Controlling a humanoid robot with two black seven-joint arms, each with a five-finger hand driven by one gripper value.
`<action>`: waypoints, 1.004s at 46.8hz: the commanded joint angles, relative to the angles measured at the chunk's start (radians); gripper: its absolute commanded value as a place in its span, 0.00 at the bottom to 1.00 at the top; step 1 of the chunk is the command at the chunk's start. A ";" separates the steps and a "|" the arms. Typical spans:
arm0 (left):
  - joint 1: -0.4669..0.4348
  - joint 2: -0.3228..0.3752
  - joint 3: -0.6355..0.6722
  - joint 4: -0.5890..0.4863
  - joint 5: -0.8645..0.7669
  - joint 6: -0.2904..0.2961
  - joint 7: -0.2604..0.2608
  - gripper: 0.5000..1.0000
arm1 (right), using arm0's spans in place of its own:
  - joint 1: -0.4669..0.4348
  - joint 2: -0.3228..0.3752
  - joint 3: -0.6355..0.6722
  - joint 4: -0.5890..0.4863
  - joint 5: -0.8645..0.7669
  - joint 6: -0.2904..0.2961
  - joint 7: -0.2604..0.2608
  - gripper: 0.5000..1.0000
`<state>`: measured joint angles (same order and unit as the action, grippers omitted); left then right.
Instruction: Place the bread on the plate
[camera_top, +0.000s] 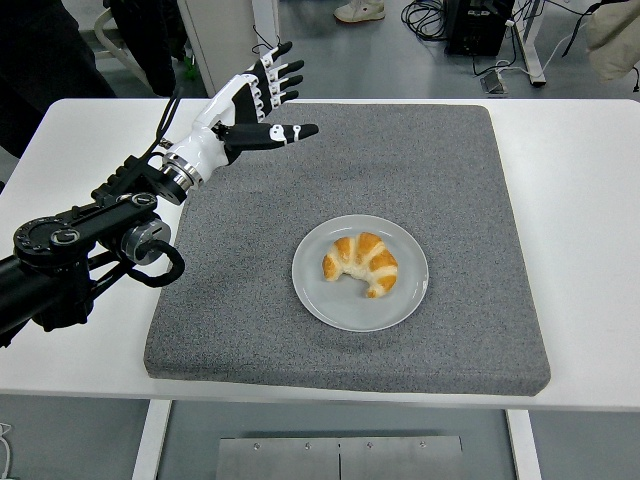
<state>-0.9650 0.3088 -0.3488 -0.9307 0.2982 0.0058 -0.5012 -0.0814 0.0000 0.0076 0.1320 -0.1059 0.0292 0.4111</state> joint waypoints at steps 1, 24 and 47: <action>0.003 -0.002 -0.022 0.027 -0.069 -0.026 0.004 0.93 | 0.000 0.000 -0.001 0.000 0.000 0.000 0.000 1.00; 0.172 -0.013 -0.329 0.151 -0.244 -0.285 0.095 0.93 | 0.002 0.000 0.005 0.003 0.000 0.000 0.000 1.00; 0.167 -0.031 -0.320 0.214 -0.243 -0.277 0.099 0.94 | 0.002 0.000 -0.001 0.006 0.000 0.000 0.000 1.00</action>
<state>-0.7948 0.2777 -0.6703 -0.7174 0.0552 -0.2718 -0.4020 -0.0796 0.0000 0.0137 0.1382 -0.1059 0.0294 0.4111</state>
